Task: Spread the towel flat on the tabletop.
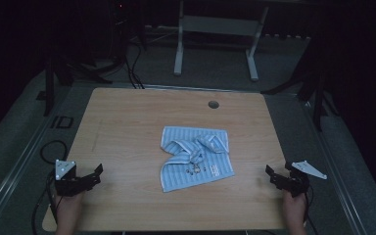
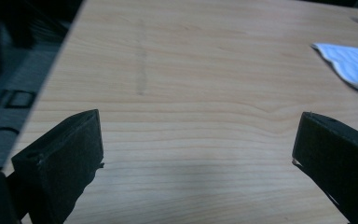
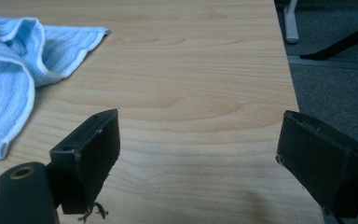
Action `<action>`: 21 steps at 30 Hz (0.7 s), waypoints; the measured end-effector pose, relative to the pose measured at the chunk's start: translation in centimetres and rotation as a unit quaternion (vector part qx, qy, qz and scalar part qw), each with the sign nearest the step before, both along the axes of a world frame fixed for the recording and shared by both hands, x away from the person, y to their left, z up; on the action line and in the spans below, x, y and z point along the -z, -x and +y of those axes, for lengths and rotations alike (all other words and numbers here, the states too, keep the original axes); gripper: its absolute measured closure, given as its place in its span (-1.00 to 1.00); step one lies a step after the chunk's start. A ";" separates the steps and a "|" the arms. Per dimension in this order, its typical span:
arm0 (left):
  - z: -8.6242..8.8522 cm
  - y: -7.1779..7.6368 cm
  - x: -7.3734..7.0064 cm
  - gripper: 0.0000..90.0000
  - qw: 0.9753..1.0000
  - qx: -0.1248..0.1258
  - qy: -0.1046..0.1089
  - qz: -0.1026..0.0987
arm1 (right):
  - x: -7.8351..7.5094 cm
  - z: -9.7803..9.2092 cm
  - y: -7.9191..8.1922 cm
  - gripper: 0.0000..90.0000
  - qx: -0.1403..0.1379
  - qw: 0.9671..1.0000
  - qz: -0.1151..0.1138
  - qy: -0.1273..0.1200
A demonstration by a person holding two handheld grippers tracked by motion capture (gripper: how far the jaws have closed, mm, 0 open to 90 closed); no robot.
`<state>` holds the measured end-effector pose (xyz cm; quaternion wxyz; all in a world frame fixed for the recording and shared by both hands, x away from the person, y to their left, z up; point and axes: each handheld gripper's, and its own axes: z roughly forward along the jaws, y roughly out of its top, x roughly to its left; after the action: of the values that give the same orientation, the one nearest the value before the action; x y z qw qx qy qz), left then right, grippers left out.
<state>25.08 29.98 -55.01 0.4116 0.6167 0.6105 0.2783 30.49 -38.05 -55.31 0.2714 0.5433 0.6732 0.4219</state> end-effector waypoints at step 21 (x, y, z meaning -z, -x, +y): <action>0.8 -1.7 -1.7 -0.95 0.982 0.105 -0.042 0.153 | -1.8 0.8 -0.5 -0.69 -0.110 0.983 0.103 0.102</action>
<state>26.80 30.74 -53.33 0.3143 0.7292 0.5860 0.1614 31.02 -37.28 -53.47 0.2066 0.4759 0.7929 0.3195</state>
